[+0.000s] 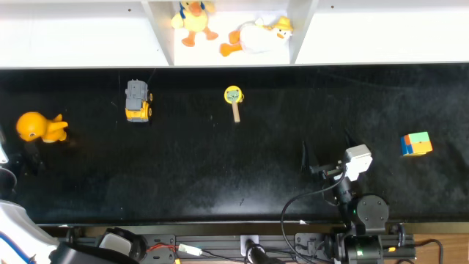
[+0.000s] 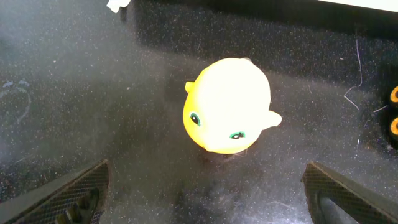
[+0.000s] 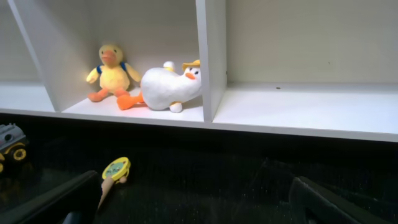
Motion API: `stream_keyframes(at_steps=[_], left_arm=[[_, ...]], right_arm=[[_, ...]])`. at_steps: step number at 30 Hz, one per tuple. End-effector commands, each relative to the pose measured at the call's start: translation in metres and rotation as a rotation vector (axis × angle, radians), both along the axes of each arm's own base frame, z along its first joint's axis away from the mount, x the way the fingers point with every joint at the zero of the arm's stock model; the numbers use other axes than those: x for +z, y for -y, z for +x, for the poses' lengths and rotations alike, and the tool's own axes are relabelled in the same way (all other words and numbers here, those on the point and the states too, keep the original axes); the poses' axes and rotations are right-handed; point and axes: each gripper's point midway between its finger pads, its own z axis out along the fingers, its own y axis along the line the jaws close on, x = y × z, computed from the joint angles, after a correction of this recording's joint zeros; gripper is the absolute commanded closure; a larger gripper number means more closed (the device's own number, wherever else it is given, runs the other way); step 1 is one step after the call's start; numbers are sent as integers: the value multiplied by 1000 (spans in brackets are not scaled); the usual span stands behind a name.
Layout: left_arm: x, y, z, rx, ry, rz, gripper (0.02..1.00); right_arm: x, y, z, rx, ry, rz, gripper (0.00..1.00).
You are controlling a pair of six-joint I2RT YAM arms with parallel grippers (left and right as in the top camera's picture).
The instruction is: Store Toys
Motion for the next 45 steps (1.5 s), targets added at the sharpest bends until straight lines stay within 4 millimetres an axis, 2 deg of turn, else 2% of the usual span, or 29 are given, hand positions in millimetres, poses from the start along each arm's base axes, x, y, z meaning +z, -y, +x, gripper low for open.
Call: stream_keyframes(at_steps=[1, 9, 15, 20, 26, 31, 43, 45], left_arm=[[-18, -3, 1, -30, -30, -15, 23], [-27, -5, 18, -111, 35, -40, 20], [-28, 3, 35, -166, 43, -20, 20], [-43, 3, 49, -178, -12, 10, 18], [-51, -2, 55, -162, -12, -5, 27], [-55, -4, 56, -162, -14, -8, 128], [-55, -4, 57, -142, -4, -35, 564], [-54, -5, 58, -131, 4, -42, 606]], right_arm=[[-3, -2, 0, 7, 0, 3, 5], [-3, -2, 0, 7, 0, 3, 5], [-3, -2, 0, 7, 0, 3, 5], [-3, -2, 0, 7, 0, 3, 7], [-3, -2, 0, 7, 0, 3, 7], [-3, -2, 0, 7, 0, 3, 5], [-3, -2, 0, 7, 0, 3, 5], [-3, -2, 0, 7, 0, 3, 5]])
